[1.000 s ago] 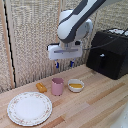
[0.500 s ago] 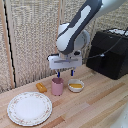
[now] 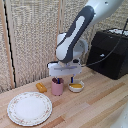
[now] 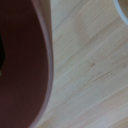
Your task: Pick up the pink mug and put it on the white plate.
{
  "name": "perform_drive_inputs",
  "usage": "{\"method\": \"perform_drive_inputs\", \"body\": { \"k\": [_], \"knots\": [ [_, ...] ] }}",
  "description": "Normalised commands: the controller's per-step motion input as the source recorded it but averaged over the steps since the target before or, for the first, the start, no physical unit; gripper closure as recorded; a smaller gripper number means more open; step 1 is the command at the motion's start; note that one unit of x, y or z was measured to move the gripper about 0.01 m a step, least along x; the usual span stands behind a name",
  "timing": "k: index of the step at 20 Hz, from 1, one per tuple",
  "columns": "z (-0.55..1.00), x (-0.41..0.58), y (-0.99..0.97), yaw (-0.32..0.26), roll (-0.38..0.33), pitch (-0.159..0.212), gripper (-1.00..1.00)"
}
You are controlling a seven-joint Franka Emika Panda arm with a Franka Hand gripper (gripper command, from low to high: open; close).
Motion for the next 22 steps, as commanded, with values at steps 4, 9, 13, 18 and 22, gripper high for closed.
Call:
{"method": "perform_drive_inputs", "body": {
  "k": [4, 9, 13, 18, 22],
  "knots": [
    [-0.20, 0.000, 0.30, 0.000, -0.121, 0.009, 1.00],
    [-0.12, 0.000, 0.31, 0.000, -0.111, 0.000, 1.00],
    [-0.10, 0.000, 0.32, 0.000, -0.110, 0.006, 1.00],
    [-0.11, 0.000, 0.27, 0.000, -0.094, 0.030, 1.00],
    [-0.06, -0.014, 0.16, -0.018, -0.059, 0.003, 1.00]
  ]
}}
